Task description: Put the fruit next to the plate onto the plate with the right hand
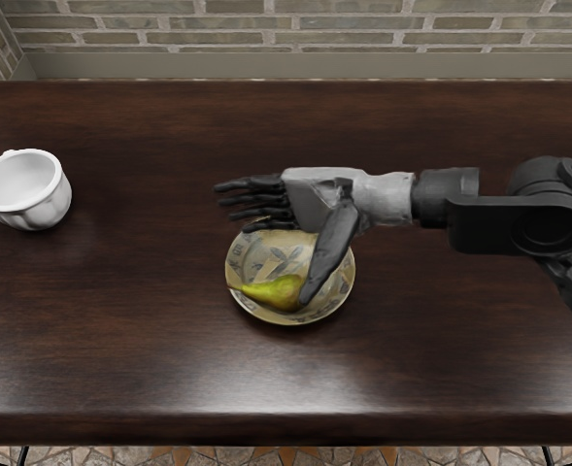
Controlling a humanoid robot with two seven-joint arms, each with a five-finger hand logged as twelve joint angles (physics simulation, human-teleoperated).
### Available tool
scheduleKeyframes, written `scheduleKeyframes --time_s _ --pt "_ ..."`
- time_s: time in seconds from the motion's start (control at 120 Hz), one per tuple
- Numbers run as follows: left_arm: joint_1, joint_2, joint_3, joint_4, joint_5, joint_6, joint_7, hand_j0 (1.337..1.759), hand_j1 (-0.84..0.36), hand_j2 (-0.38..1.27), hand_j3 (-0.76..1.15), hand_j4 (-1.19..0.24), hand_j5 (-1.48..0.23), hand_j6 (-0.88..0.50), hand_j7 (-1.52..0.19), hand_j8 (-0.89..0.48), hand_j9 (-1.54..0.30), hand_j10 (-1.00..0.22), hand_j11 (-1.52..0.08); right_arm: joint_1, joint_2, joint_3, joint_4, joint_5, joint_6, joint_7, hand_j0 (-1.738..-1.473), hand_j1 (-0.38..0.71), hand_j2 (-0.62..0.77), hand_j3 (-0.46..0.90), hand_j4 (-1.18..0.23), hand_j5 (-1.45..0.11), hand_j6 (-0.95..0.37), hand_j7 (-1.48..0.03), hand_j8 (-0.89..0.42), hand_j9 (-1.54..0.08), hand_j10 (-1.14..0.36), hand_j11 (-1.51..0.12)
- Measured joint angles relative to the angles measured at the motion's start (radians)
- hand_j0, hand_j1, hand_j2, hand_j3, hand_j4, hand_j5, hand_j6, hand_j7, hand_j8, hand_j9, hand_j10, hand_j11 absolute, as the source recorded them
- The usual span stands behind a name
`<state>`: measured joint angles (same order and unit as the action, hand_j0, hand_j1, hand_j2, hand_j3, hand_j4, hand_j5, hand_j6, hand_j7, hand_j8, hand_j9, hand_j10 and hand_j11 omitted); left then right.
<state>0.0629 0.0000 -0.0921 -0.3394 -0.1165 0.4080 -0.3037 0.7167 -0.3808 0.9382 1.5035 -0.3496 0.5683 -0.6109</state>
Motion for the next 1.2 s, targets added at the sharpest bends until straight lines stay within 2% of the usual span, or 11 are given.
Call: scheduleKeyframes --time_s 0.142,0.275,0.733,0.9,1.2 --pt "0.001 0.0 0.0 -0.001 0.0 0.0 0.0 1.658 0.35 0.0 0.0 0.0 0.0 0.0 0.0 0.0 0.0 0.0 0.0 -0.168 0.004 0.173 0.0 0.053 0.032 0.0 -1.658 -0.33 0.01 0.0 -0.03 -0.04 -0.02 -0.04 -0.02 -0.04 -0.02 -0.04" --pt "0.0 0.0 0.0 -0.001 0.0 0.0 0.0 1.658 0.35 0.0 0.0 0.0 0.0 0.0 0.0 0.0 0.0 0.0 0.0 -0.29 0.002 0.299 0.0 0.109 0.04 0.0 -1.658 -0.34 0.0 0.0 -0.01 -0.02 -0.01 -0.02 -0.01 -0.02 -0.01 -0.02" --pt "0.0 0.0 0.0 -0.001 0.0 0.0 0.0 1.658 0.35 0.0 0.0 0.0 0.0 0.0 0.0 0.0 0.0 0.0 0.0 -0.628 -0.004 0.729 -0.002 0.224 0.043 0.0 -1.658 -0.35 0.0 0.0 0.0 0.0 0.0 0.0 0.0 0.0 0.0 0.0" --pt "0.0 0.0 0.0 -0.001 0.0 0.0 0.0 1.658 0.35 0.0 0.0 0.0 0.0 0.0 0.0 0.0 0.0 0.0 0.0 -0.685 -0.007 0.814 -0.008 0.239 0.043 0.0 -1.658 -0.35 0.0 0.0 0.0 0.0 0.0 0.0 0.0 0.0 0.0 0.0" --pt "0.0 0.0 0.0 -0.001 0.0 0.0 0.0 1.658 0.35 0.0 0.0 0.0 0.0 0.0 0.0 0.0 0.0 0.0 0.0 -0.702 -0.006 0.84 -0.019 0.243 0.043 0.0 -1.658 -0.35 0.0 0.0 0.0 0.0 0.0 0.0 0.0 0.0 0.0 0.0"
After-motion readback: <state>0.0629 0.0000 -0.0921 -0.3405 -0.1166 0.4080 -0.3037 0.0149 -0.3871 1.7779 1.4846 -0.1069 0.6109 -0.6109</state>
